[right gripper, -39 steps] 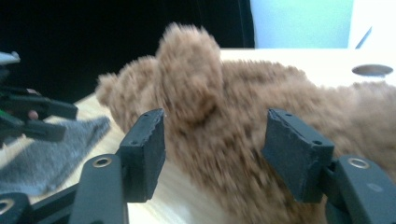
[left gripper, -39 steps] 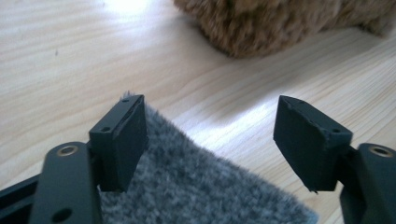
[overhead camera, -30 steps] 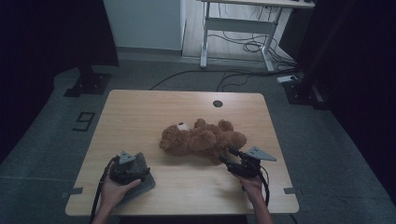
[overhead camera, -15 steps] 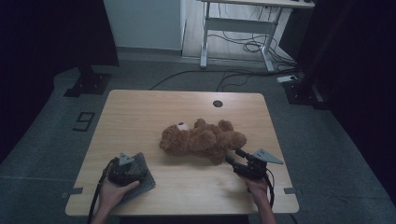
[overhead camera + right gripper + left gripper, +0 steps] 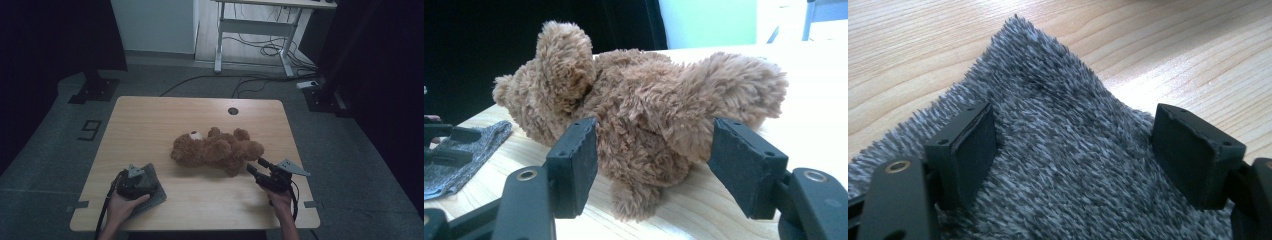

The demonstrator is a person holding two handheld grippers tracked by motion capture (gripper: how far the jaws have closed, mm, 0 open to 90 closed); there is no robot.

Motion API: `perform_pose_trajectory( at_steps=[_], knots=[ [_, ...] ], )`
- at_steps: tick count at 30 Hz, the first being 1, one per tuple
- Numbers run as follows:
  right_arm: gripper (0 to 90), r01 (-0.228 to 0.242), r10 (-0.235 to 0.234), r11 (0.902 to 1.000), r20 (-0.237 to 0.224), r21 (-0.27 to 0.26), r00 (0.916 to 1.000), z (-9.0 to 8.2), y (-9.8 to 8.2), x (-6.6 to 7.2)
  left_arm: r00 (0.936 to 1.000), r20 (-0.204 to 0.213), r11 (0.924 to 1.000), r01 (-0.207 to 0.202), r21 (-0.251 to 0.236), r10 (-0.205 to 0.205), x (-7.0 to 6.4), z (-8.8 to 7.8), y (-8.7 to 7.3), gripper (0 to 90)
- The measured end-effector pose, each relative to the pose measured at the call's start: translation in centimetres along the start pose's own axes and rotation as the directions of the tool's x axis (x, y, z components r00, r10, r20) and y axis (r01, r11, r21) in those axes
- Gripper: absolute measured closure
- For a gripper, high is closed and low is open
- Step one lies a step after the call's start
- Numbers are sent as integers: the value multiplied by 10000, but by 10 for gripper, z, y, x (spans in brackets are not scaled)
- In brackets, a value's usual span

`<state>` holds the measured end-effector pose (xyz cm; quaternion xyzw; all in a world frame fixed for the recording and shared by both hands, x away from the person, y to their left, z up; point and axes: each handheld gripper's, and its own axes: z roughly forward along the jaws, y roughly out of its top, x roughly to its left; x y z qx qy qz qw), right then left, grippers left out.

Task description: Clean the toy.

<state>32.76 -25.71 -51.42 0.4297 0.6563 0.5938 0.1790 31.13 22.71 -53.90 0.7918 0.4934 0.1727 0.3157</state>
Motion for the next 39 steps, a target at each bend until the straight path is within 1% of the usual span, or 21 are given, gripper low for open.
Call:
perform_pose_trajectory(
  at_steps=[3,5,7,12,17,18,20,23,28,29,30,32,34,36,39],
  knots=[
    [350,3,-3,10000,26,-20,10000,-1,1,-1,9999,-71,10000,-92,33,92,-1,1,0,187],
    [347,-30,30,10000,73,-16,10000,-2,1,-2,9997,-200,9999,-102,45,103,-2,1,0,210],
    [345,-80,80,10000,103,-20,9999,-2,1,-3,9996,-223,9999,-169,-7,169,-2,1,-1,250],
    [332,-27,27,10000,119,4,9999,-2,3,-2,9995,-207,9993,-226,-307,219,1,-1,-4,441],
    [290,88,-91,9999,315,110,9995,-1,5,-1,9995,-162,9991,-263,-338,257,1,-3,-3,629],
    [276,81,-86,9999,368,122,9993,0,5,-1,9996,-126,9990,-274,-349,269,1,-3,-3,660],
    [249,6,-12,9999,544,110,9985,2,6,-2,9997,-54,9989,-246,-387,244,0,-3,-3,694],
    [224,-161,157,9999,676,52,9976,6,9,-4,9998,82,9988,-164,-466,168,1,-4,-3,725],
    [196,-242,219,9994,892,246,9958,22,19,-12,9993,380,9978,25,-657,0,5,-9,-2,751],
    [196,-242,219,9994,892,246,9958,22,19,-12,9993,380,9978,25,-657,0,5,-9,-2,751],
    [187,-127,99,9995,996,273,9950,29,24,-14,9988,477,9962,160,-856,-119,6,-12,-1,751],
    [179,-64,29,9995,1099,309,9939,33,26,-16,9981,567,9941,292,-1043,-234,8,-16,1,751],
    [176,-157,111,9992,1202,371,9927,37,27,-21,9974,639,9924,398,-1163,-325,10,-18,1,751],
    [170,-348,287,9984,1283,452,9913,41,26,-26,9964,723,9909,520,-1245,-432,11,-21,2,751],
    [171,-465,371,9967,1353,665,9901,46,22,-31,9952,817,9887,649,-1352,-542,14,-24,2,750]
  ],
)
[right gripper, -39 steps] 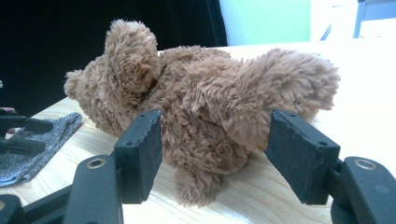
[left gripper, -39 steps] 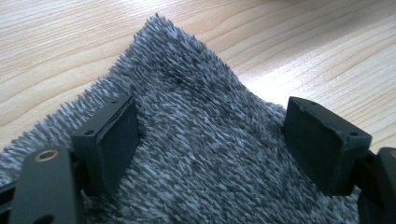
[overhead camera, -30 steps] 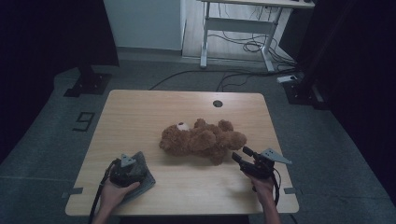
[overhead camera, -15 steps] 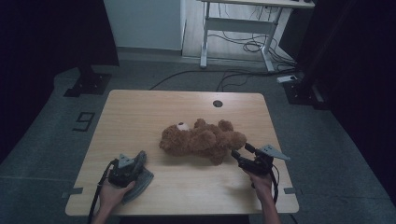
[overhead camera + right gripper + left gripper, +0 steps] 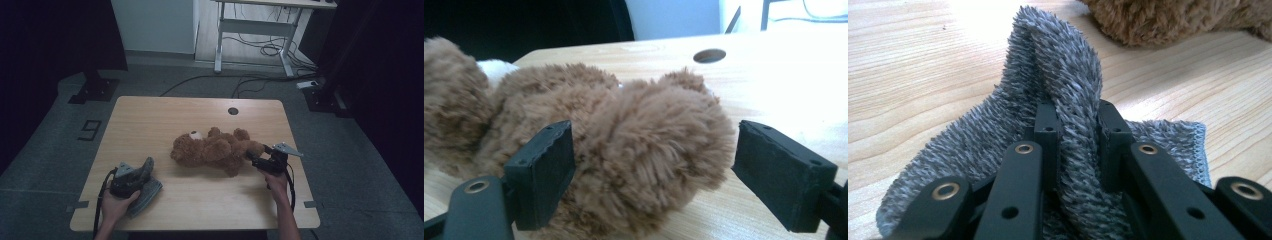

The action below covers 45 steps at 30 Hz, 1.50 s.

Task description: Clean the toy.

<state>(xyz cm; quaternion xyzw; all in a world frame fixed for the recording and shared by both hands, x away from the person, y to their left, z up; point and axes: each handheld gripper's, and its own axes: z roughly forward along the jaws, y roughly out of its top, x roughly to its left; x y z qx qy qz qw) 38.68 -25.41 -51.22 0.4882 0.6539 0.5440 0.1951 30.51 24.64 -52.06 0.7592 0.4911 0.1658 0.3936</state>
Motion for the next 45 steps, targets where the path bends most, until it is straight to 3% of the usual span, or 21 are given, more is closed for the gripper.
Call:
perform_pose_trajectory(
  at_steps=[2,5,9,12,15,16,20,22,23,26,30,34,35,39,45],
  knots=[
    [233,-31,32,9999,-109,144,9999,3,-2,-2,10000,30,9999,74,-98,-74,1,-1,1,750],
    [420,203,-194,9996,-544,170,9983,2,-5,-1,9997,168,9993,167,-341,-162,1,-5,3,750],
    [565,376,-368,9992,-588,132,9976,-2,-7,2,9994,327,9967,117,-801,-91,-2,-12,13,750],
    [605,800,-791,9967,-511,157,9956,-4,-11,8,9988,462,9923,-110,-1237,168,-9,-17,26,751],
    [618,917,-903,9956,-580,216,9942,-7,-14,11,9973,637,9878,-264,-1535,366,-16,-20,37,751],
    [621,881,-866,9959,-670,193,9940,-8,-16,10,9939,907,9822,-460,-1823,634,-26,-21,53,751],
    [622,929,-912,9955,-784,185,9927,-11,-18,10,9847,1109,9734,-1106,-2007,1347,-50,-17,84,751],
    [622,925,-908,9955,-796,182,9927,-11,-18,11,9823,1140,9718,-1238,-2007,1487,-55,-14,89,751],
    [622,949,-931,9953,-828,187,9922,-11,-18,11,9764,1212,9688,-1534,-1946,1789,-68,-4,102,751],
    [622,888,-871,9959,-883,163,9923,-11,-19,11,9697,1505,9715,-1667,-1682,1925,-85,20,117,751],
    [622,825,-809,9965,-945,140,9922,-12,-20,11,9627,1685,9724,-1898,-1359,2115,-105,46,128,751],
    [626,837,-818,9964,-1045,138,9912,-11,-20,10,9571,1711,9689,-2148,-1230,2339,-120,61,136,751],
    [628,802,-781,9967,-1070,149,9912,-10,-20,10,9544,1600,9658,-2380,-1029,2522,-129,70,139,751],
    [630,779,-758,9968,-1070,152,9914,-10,-20,10,9560,1484,9667,-2436,-786,2530,-133,81,137,752],
    [630,699,-679,9975,-1137,138,9912,-10,-21,8,9638,1618,9767,-2032,-686,2118,-119,82,128,752]
  ],
)
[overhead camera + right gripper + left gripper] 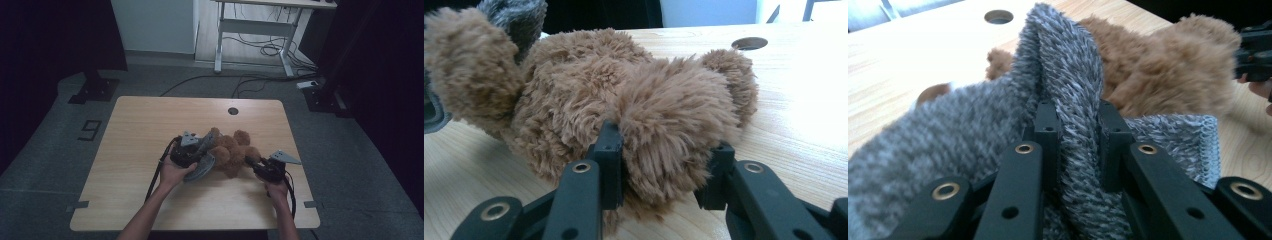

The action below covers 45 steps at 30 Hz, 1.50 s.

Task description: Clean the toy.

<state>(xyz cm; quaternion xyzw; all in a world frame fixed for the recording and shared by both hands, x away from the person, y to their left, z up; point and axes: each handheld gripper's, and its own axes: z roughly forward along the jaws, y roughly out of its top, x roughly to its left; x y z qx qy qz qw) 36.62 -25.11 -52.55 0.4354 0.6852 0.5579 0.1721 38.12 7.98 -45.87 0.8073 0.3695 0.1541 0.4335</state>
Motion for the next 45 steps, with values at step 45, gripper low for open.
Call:
perform_pose_trajectory(
  at_steps=[45],
  knots=[
    [630,-265,266,9996,-343,26,9991,0,-2,-6,9999,46,9982,-144,-584,147,1,-19,26,754]
  ],
)
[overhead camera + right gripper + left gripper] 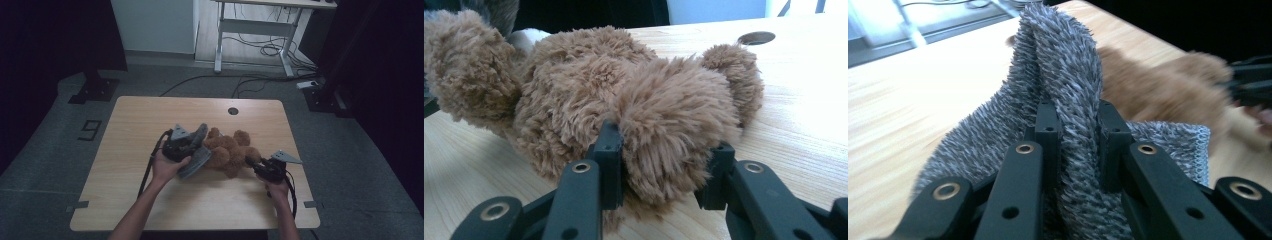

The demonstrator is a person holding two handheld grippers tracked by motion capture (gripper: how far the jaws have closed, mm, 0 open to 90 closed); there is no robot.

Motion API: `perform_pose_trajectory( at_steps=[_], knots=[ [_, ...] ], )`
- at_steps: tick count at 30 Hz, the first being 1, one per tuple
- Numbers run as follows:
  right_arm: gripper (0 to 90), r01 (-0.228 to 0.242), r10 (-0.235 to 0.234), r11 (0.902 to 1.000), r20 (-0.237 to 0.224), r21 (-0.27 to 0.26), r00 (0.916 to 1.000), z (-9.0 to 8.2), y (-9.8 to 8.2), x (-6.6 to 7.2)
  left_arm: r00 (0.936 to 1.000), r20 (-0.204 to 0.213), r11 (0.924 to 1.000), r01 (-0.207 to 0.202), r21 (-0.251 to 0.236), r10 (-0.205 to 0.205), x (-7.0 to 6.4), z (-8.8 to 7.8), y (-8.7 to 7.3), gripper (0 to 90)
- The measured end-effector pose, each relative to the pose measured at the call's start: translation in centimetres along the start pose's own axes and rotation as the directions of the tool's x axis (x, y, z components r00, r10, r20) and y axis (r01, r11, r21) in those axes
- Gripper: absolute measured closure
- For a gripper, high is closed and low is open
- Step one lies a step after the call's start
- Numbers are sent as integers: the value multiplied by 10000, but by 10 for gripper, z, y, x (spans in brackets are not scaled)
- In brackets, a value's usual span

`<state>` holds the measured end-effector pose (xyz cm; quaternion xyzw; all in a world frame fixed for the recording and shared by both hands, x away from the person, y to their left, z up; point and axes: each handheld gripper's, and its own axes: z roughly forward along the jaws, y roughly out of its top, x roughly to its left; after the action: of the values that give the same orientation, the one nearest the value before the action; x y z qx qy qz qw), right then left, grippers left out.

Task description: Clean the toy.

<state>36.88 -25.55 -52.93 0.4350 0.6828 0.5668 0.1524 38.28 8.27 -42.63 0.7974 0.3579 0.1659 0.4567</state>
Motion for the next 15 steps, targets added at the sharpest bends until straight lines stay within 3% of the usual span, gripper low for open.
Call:
perform_pose_trajectory(
  at_steps=[4,8,10,15],
  knots=[
    [630,-27,27,10000,-21,0,10000,0,0,0,9978,661,9999,-97,-24,99,-22,19,13,754],
    [630,-41,41,10000,-21,-5,10000,0,0,0,9967,739,9988,-367,338,341,-36,39,11,754],
    [630,-15,15,10000,-19,5,10000,0,0,-1,9970,531,9969,-585,531,556,-38,46,5,754],
    [630,-46,47,10000,-37,55,10000,0,-1,-2,9979,581,9981,-319,532,288,-29,42,-7,754]
  ],
)
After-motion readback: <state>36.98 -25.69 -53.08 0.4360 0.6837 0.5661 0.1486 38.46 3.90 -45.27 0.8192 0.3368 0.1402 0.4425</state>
